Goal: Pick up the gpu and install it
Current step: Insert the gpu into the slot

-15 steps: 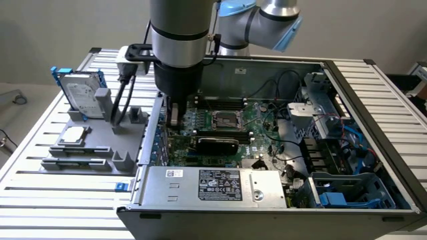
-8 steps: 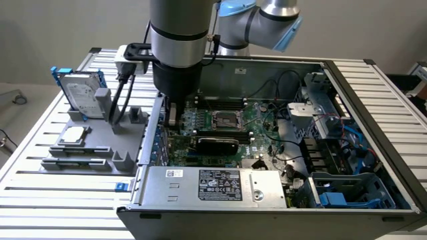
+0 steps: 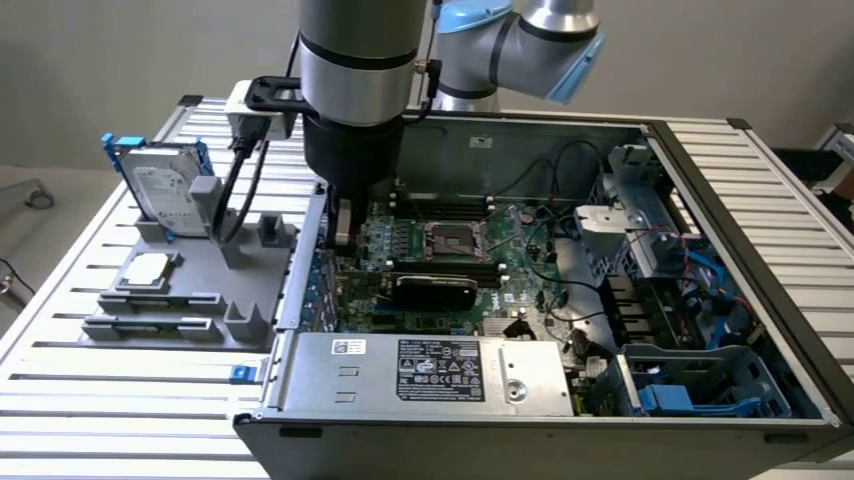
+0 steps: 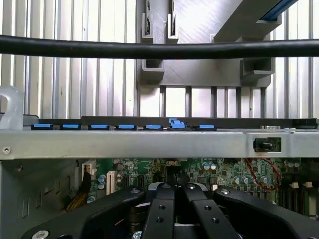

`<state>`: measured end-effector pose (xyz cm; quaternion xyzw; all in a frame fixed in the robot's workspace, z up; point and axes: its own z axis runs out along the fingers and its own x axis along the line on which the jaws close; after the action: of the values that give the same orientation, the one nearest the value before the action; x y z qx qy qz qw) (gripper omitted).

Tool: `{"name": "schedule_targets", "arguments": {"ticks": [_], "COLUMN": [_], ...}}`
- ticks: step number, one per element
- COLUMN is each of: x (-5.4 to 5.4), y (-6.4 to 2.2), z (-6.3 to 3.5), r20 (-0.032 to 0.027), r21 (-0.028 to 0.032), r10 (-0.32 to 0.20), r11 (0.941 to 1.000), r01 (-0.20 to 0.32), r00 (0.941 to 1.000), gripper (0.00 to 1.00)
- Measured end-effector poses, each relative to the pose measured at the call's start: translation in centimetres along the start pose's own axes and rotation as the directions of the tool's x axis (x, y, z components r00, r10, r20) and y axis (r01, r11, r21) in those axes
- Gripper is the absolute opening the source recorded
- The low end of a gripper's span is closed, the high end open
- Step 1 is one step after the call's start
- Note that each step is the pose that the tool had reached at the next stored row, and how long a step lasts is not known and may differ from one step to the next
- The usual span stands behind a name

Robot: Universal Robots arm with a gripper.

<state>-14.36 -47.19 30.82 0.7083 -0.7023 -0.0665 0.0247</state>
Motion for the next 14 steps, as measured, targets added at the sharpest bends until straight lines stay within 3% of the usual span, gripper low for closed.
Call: {"name": "schedule_targets", "arguments": {"ticks": [2, 8, 11, 14], "x": [0.0, 0.0, 0.0, 0.0], "y": [0.0, 0.11, 0.15, 0.21], "z": [-0.01, 0.02, 0.03, 0.04], "r20": [-0.0054, -0.0412, -0.0471, -0.0476], "r21": [0.0001, 0.0, -0.0002, -0.0002], "r10": [0.001, 0.005, 0.006, 0.006], "r11": [1.0, 1.0, 1.0, 1.0], "r01": [-0.001, -0.005, -0.006, -0.006], "r00": [1.0, 0.9991, 0.9989, 0.9988], "gripper": [0.11, 0.11, 0.11, 0.11]}}
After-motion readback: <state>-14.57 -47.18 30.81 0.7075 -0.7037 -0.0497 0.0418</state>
